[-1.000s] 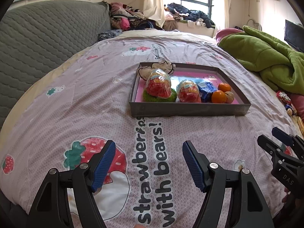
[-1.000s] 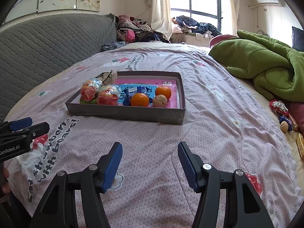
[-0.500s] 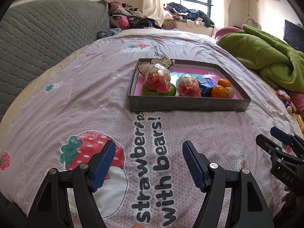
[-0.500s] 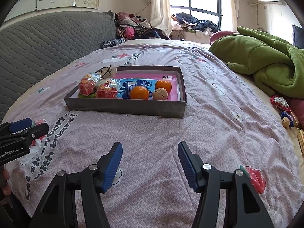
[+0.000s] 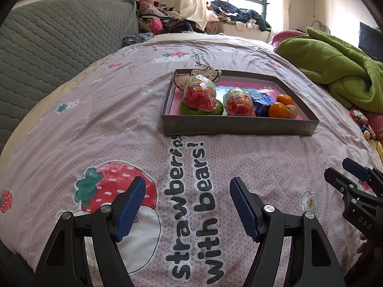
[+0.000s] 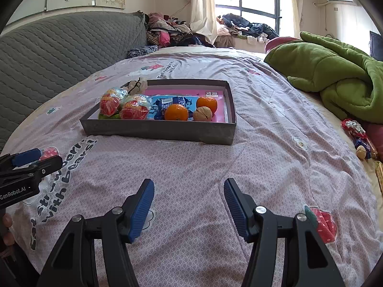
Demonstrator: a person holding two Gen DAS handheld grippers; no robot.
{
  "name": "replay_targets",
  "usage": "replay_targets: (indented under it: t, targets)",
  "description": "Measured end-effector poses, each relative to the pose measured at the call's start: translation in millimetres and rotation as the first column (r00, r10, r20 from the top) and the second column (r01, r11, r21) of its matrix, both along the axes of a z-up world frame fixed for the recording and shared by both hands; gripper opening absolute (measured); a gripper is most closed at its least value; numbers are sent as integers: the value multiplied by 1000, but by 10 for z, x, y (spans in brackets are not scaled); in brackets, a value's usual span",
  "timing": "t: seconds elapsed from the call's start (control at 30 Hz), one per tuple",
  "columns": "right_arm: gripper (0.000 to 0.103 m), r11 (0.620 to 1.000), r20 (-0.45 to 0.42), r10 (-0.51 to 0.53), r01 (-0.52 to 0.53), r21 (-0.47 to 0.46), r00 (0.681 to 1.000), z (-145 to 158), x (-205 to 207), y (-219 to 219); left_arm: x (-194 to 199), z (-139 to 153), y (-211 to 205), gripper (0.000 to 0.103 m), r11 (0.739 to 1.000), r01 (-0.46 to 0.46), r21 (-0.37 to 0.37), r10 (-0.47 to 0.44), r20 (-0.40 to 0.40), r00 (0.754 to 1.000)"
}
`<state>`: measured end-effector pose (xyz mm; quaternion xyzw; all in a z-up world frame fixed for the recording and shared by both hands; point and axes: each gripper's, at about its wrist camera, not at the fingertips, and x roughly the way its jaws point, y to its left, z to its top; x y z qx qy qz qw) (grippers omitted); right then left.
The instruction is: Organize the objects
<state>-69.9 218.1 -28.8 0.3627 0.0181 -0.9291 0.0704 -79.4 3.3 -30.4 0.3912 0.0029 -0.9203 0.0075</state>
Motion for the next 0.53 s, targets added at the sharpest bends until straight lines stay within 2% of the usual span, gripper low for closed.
replay_targets:
  t: [0.53]
  targets:
    - [60,1000,12,-2,2,0,1000,-35,-24,4,10,-6,9,74,1000,0,-2,0,1,1000]
